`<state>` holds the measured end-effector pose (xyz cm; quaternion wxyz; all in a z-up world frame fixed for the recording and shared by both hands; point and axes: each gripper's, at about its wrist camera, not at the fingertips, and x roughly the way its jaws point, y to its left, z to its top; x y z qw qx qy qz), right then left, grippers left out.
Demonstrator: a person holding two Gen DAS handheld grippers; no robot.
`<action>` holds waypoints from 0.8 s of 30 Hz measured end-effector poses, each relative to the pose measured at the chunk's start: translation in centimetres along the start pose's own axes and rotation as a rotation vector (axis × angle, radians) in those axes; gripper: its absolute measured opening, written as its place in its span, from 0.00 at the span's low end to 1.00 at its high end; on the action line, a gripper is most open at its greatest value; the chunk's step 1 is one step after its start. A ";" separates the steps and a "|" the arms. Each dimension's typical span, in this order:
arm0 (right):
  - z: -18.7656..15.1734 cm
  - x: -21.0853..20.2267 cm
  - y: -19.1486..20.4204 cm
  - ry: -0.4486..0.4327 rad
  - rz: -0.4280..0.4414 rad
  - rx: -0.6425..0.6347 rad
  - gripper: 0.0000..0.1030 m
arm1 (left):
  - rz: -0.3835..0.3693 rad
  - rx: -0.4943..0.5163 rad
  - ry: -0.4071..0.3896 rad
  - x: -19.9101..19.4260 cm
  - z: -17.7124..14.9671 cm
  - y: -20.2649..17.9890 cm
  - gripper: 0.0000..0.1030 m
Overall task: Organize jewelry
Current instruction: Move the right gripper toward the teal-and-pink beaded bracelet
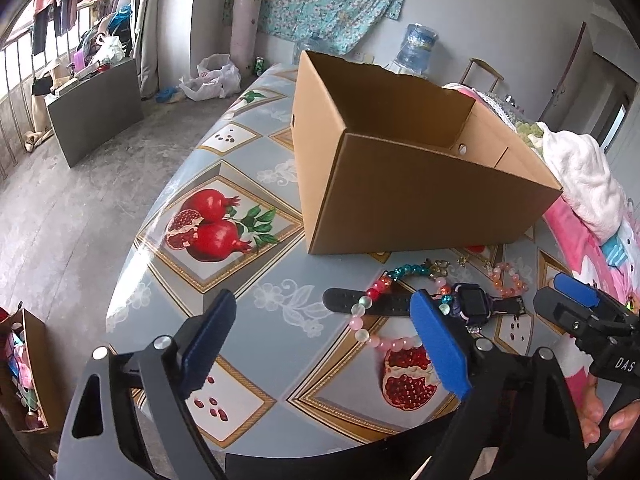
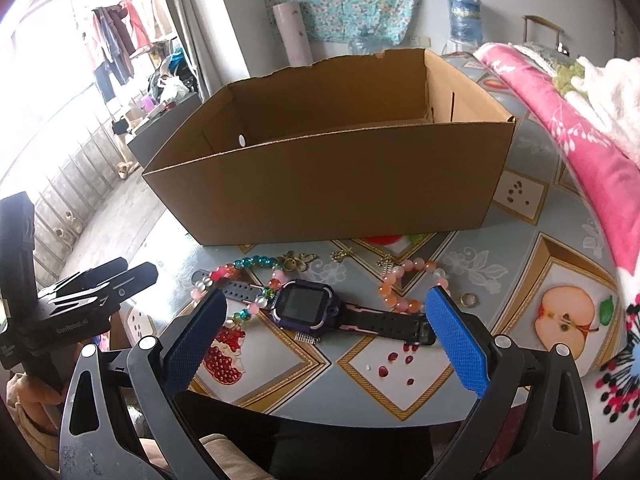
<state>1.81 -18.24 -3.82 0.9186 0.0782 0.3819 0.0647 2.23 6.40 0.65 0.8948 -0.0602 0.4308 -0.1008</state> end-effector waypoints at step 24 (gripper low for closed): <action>0.4 0.1 -2.2 -0.013 0.019 0.051 0.89 | -0.006 0.038 0.036 1.0 -0.8 -1.2 0.63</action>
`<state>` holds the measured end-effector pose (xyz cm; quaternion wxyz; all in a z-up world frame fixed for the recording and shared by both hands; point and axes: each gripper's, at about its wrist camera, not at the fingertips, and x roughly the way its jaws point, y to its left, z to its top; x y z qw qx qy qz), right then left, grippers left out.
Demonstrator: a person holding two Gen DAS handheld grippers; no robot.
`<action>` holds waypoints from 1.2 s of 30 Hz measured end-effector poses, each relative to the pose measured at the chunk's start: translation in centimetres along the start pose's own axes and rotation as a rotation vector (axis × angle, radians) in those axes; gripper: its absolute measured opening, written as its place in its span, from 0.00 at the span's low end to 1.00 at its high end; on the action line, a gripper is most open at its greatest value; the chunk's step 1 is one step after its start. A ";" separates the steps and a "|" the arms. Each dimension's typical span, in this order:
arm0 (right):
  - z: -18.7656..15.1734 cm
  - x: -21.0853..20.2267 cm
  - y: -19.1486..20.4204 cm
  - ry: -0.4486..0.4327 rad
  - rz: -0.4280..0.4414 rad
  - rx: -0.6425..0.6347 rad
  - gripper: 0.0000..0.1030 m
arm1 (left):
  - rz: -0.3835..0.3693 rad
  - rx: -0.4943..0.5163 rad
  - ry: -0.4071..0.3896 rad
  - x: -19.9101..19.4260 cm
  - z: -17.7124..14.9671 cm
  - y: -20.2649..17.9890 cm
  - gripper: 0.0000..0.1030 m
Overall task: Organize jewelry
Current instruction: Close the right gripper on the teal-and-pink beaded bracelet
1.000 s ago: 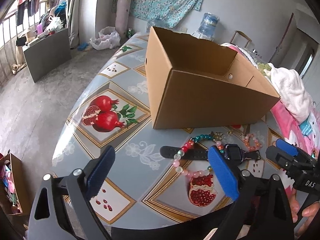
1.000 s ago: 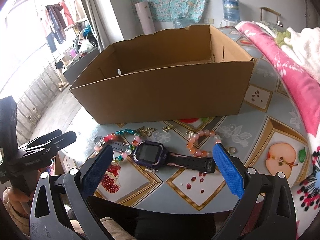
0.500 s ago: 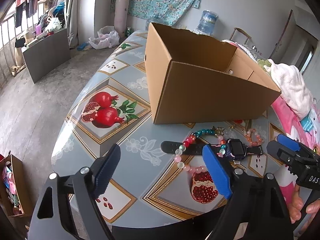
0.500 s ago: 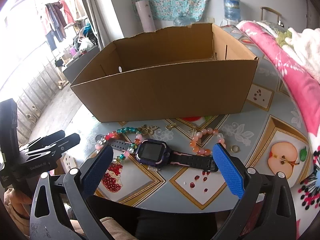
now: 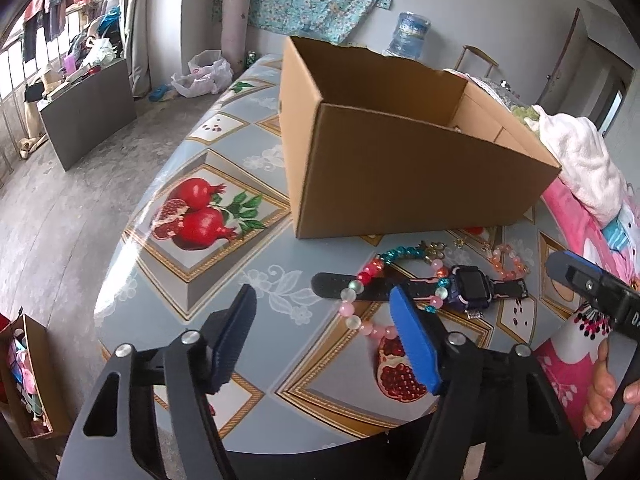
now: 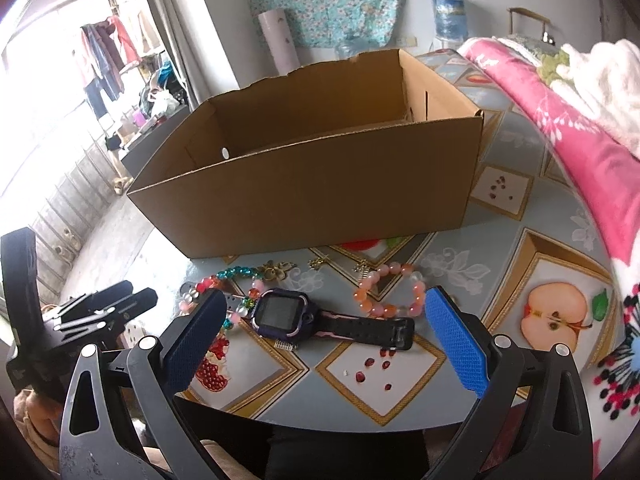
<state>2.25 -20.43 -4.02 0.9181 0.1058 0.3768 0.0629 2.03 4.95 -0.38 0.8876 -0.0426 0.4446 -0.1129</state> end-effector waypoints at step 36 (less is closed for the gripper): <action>2.6 10.6 7.7 0.330 0.078 -0.202 0.10 | -0.076 0.094 0.098 4.4 0.1 -1.1 0.16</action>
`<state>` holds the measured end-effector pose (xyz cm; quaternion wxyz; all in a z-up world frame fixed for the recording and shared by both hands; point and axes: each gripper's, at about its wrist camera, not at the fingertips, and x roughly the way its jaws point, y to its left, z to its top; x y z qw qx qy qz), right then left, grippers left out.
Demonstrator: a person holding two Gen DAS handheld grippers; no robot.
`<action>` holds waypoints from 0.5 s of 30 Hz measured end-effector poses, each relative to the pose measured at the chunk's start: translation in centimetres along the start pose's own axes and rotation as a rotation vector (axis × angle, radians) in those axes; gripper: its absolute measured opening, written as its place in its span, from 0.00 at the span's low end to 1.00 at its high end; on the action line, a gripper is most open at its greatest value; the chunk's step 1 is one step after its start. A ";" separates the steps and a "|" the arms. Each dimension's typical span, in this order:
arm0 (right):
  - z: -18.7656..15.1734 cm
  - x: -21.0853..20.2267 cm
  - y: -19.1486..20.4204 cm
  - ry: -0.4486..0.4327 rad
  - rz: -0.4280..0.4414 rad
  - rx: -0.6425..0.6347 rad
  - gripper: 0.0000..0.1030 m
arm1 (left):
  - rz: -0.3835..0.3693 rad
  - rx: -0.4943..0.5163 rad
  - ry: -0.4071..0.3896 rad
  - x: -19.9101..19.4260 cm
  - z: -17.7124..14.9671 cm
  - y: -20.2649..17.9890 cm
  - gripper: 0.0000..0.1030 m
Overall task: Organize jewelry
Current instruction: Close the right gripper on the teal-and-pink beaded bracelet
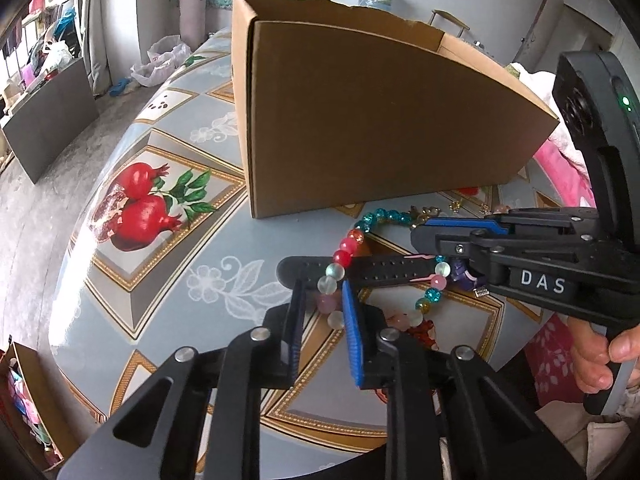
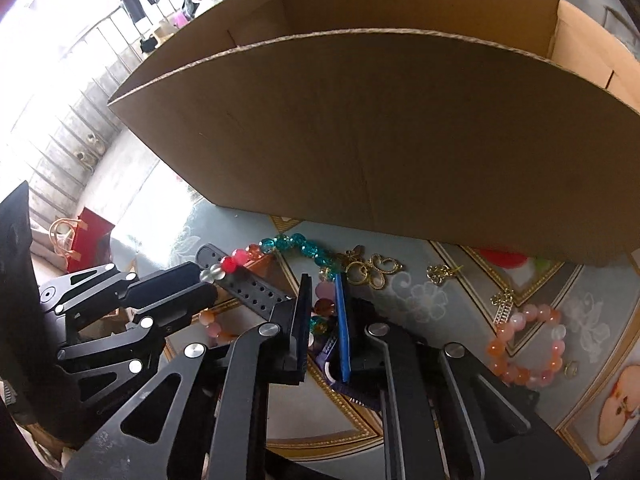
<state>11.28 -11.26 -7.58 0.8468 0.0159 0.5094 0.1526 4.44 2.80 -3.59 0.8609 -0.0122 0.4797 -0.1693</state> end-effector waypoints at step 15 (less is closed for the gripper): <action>-0.8 -1.0 1.8 -0.062 -0.018 -0.001 0.07 | 0.002 0.011 -0.073 -1.8 0.1 -0.1 0.09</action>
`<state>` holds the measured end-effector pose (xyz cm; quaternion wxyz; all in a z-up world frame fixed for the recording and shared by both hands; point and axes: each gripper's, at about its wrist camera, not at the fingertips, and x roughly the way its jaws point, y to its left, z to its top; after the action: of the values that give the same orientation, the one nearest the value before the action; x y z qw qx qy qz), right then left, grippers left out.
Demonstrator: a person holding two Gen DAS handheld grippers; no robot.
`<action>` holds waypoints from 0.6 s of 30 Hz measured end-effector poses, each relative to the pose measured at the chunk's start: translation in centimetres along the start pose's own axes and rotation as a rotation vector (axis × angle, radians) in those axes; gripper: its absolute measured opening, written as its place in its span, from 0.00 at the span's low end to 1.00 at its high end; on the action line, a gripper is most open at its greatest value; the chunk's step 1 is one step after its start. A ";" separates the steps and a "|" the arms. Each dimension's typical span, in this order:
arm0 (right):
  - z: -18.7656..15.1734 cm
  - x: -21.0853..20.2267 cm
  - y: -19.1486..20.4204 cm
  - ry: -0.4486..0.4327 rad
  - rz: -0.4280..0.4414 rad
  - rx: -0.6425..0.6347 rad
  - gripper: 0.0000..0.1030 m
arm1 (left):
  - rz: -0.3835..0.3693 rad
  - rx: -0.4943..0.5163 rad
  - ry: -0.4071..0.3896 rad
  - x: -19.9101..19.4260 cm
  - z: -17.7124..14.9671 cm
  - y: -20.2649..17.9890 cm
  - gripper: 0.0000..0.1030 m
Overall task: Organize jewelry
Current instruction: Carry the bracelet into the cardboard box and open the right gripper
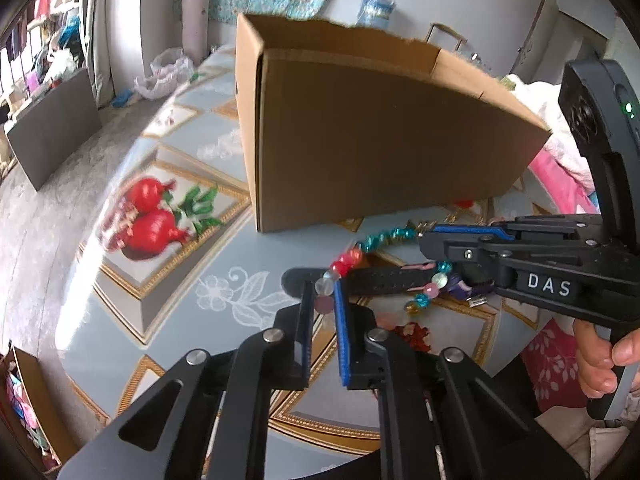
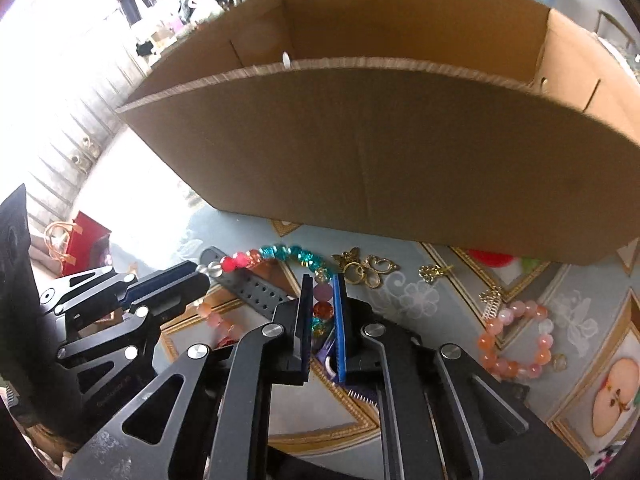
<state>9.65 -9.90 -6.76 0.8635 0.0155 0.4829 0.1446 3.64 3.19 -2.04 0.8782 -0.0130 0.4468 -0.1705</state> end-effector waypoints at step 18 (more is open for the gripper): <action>10.2 -12.8 0.2 -0.316 0.146 -0.095 0.07 | -0.052 0.135 -0.287 -9.9 14.5 -1.9 0.09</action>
<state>11.88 -11.97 9.38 0.9155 0.0323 0.3317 0.2252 9.20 2.60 14.75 0.9272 0.0102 0.3037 -0.2189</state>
